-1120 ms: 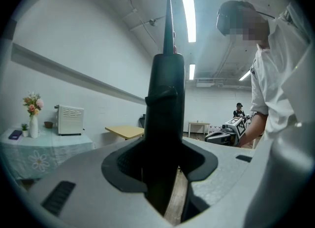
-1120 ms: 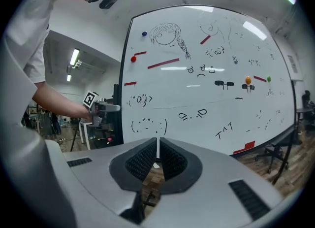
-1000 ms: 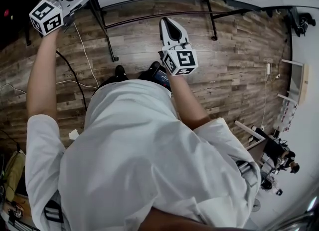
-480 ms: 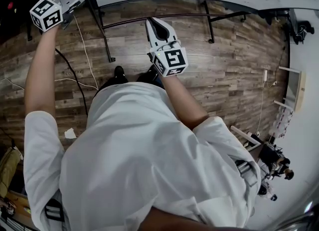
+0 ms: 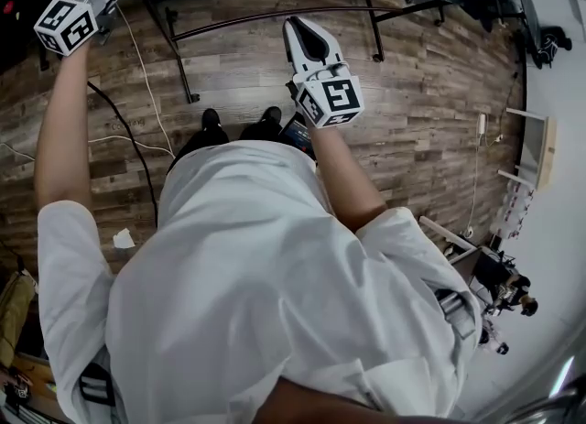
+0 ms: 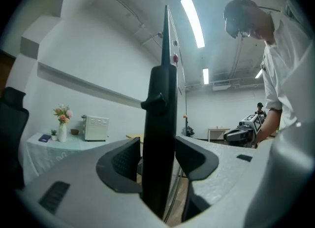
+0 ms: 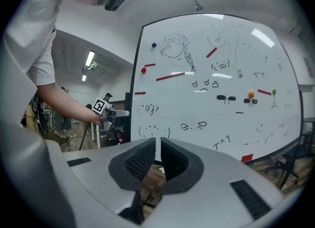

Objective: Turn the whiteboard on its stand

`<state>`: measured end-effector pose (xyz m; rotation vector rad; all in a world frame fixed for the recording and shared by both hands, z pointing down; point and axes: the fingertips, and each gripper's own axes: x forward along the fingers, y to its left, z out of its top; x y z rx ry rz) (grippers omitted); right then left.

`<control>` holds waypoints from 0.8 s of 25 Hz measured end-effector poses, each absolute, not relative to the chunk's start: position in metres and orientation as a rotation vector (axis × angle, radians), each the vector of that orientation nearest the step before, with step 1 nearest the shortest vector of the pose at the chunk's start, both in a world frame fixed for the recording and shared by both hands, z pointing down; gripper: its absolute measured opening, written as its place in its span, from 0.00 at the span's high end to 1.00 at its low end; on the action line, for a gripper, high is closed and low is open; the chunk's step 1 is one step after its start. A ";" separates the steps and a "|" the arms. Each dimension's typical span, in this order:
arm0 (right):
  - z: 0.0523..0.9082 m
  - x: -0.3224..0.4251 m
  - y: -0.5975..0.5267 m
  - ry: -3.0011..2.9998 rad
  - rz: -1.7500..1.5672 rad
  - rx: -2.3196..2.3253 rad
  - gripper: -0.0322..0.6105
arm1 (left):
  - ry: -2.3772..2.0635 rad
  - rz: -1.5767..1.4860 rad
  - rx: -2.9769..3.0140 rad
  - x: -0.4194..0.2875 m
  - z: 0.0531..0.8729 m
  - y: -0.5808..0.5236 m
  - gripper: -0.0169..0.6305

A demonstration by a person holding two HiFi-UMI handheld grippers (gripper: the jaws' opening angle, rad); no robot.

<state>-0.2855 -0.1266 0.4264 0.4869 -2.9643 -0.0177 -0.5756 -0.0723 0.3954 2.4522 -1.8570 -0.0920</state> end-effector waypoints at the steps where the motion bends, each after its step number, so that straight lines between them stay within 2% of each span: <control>1: 0.421 -0.281 -0.129 -2.980 -0.027 0.496 0.89 | -1.908 -0.097 2.430 -0.582 0.394 -0.063 0.66; 4: 0.400 -0.260 -0.131 -3.028 -0.046 0.512 0.81 | -2.079 -0.126 2.315 -0.590 0.388 -0.021 0.66; 8: 0.382 -0.229 -0.133 -3.066 -0.066 0.542 0.80 | -2.233 -0.257 2.154 -0.558 0.384 0.037 0.66; 13: 0.365 -0.197 -0.126 -3.120 -0.057 0.499 0.80 | -2.264 -0.380 2.113 -0.453 0.374 0.075 0.67; 20: 0.361 -0.133 -0.076 -3.143 -0.012 0.367 0.79 | -2.338 -0.364 2.016 -0.312 0.372 0.114 0.67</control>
